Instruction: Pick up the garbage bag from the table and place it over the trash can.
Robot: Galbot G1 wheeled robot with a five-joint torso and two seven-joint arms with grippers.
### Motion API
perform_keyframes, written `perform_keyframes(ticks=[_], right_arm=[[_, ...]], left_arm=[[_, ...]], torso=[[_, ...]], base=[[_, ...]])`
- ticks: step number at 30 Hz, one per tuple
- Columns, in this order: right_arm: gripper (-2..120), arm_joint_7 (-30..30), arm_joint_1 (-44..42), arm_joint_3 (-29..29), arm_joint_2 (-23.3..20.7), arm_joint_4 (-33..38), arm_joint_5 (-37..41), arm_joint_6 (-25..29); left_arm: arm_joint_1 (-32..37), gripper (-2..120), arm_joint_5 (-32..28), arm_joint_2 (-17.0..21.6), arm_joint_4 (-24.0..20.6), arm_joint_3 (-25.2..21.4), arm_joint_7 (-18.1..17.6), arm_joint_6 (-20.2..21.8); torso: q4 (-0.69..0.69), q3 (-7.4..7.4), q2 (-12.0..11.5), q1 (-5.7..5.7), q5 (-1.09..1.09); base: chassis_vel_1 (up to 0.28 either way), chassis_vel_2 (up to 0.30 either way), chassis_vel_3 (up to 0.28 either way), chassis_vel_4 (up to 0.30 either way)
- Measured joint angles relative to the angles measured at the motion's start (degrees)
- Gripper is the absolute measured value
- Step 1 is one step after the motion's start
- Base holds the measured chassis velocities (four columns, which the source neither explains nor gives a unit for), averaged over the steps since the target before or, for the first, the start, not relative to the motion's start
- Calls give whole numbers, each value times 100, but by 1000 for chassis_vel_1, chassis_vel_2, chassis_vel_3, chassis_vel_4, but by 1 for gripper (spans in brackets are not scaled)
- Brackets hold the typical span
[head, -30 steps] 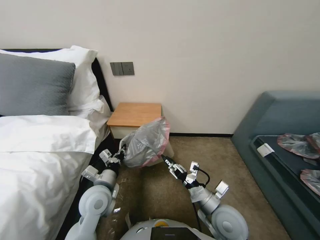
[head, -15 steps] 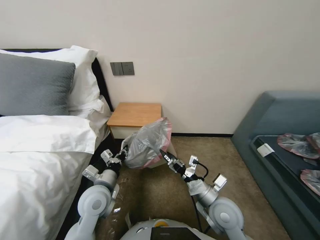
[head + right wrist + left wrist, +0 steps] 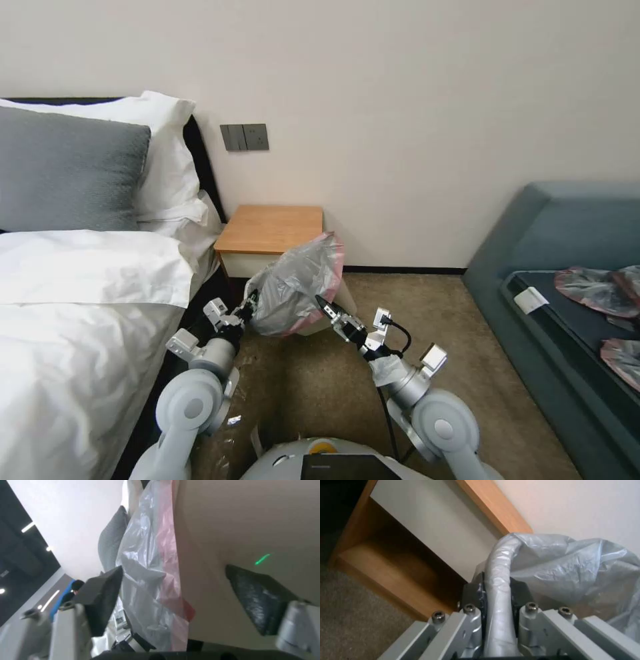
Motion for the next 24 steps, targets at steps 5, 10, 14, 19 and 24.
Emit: perform_keyframes(ticks=[5, 10, 14, 19, 24], right_arm=[[62, -25, 14, 9, -6, -23, -30, -20], [43, -92, 4, 11, -10, -34, -80, -41], [30, -93, -16, 12, -16, -28, -87, -43], [10, -92, -80, 7, -1, 23, -124, -43], [0, -98, -155, 1, 18, 69, -162, -41]], left_arm=[[-11, 8, 4, 7, 11, 7, 0, 23], [-11, 8, 7, 2, 12, 23, -2, 46], [4, 8, 19, -12, 4, 31, -3, 46], [30, 8, 60, -15, -16, 32, -4, 45], [37, 8, 87, -16, -43, 29, -4, 29]], torso=[[0, 0, 0, 0, 0], [0, 0, 0, 0, 0], [0, 0, 0, 0, 0], [0, 0, 0, 0, 0], [0, 0, 0, 0, 0]], base=[[0, 0, 0, 0], [0, 0, 0, 0], [0, 0, 0, 0], [0, 0, 0, 0], [0, 0, 0, 0]])
